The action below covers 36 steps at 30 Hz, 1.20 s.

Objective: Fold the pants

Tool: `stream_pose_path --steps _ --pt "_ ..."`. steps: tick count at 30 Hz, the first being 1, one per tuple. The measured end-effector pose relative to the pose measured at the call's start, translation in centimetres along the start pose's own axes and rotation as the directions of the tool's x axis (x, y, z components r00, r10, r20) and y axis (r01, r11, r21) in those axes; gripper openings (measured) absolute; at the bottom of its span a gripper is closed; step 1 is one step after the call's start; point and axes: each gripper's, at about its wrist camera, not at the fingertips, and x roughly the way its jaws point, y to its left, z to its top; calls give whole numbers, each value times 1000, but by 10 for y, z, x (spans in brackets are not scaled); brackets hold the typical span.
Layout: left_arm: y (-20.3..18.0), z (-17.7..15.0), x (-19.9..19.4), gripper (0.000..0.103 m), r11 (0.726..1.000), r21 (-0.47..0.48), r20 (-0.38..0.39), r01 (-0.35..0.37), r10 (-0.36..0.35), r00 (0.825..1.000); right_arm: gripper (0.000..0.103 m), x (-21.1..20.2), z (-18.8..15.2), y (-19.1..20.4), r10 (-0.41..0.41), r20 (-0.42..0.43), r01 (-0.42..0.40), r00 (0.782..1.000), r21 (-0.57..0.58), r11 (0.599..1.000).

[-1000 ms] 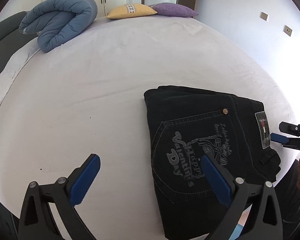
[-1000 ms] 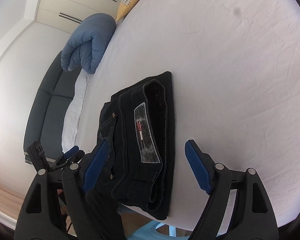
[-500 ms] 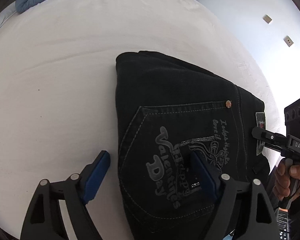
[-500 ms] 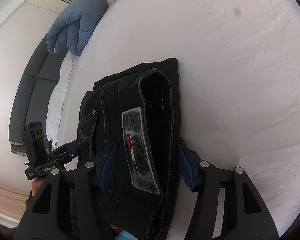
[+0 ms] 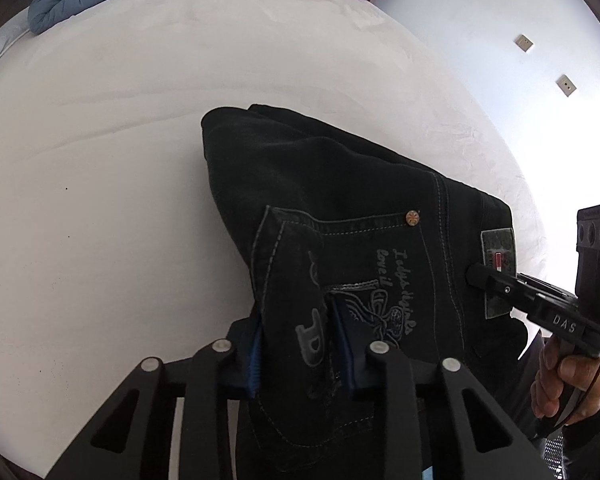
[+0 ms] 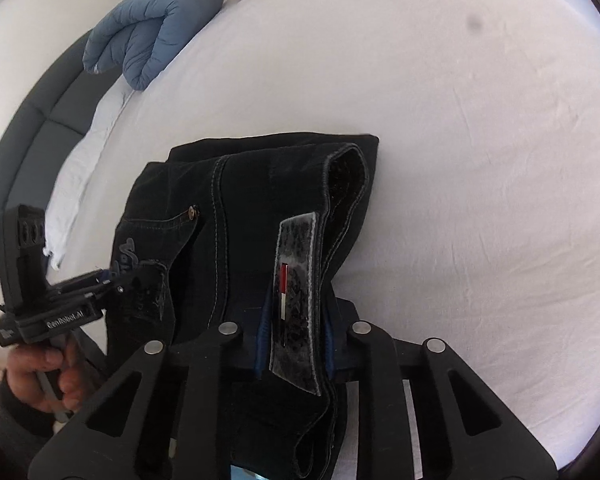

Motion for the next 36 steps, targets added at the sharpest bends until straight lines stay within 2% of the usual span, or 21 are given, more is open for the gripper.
stream_pose_path --steps 2,9,12,15,19,24,27,29,30,31,32,34,35,36 --pt "-3 -2 -6 22 1000 -17 18 5 -5 1000 16 -7 1 14 -26 26 27 999 -50 998" --pt "-22 8 -39 19 999 -17 101 33 -31 994 14 -40 23 27 20 93 -13 995 -84 996" --pt "-30 28 -53 19 999 -6 146 43 -42 988 14 -54 50 16 55 122 -48 991 -59 997" --pt "-42 62 -56 19 999 7 180 36 -37 983 14 -61 84 6 71 133 -64 989 -57 996" --pt "-60 104 -36 20 999 37 187 -6 -1 982 14 -52 128 -14 70 135 -64 988 -47 997" --pt "-54 150 2 20 998 51 159 -34 25 987 14 -24 171 -47 48 116 -46 992 -15 999" --pt "-52 165 32 21 998 39 143 -42 36 989 14 -1 187 -61 21 100 -20 995 -13 1000" --pt "-47 169 54 23 997 43 119 -71 66 991 14 23 194 -76 -16 64 16 998 -8 1000" --pt "-47 169 64 30 996 38 104 -80 76 992 15 33 192 -81 -44 46 44 998 -4 999" --pt "-45 167 72 39 996 29 94 -86 83 992 21 42 189 -88 -67 35 67 997 6 998" --pt "-41 164 79 41 996 12 90 -89 88 992 25 48 187 -96 -73 34 72 997 24 997" --pt "-37 162 83 52 996 -7 97 -92 92 991 33 52 182 -108 -40 56 37 998 53 998" --pt "-35 159 82 55 996 -14 103 -91 92 990 35 50 180 -113 -22 70 17 997 67 998" --pt "-34 156 81 57 996 -18 101 -86 87 991 41 49 181 -114 -19 78 13 997 73 997"
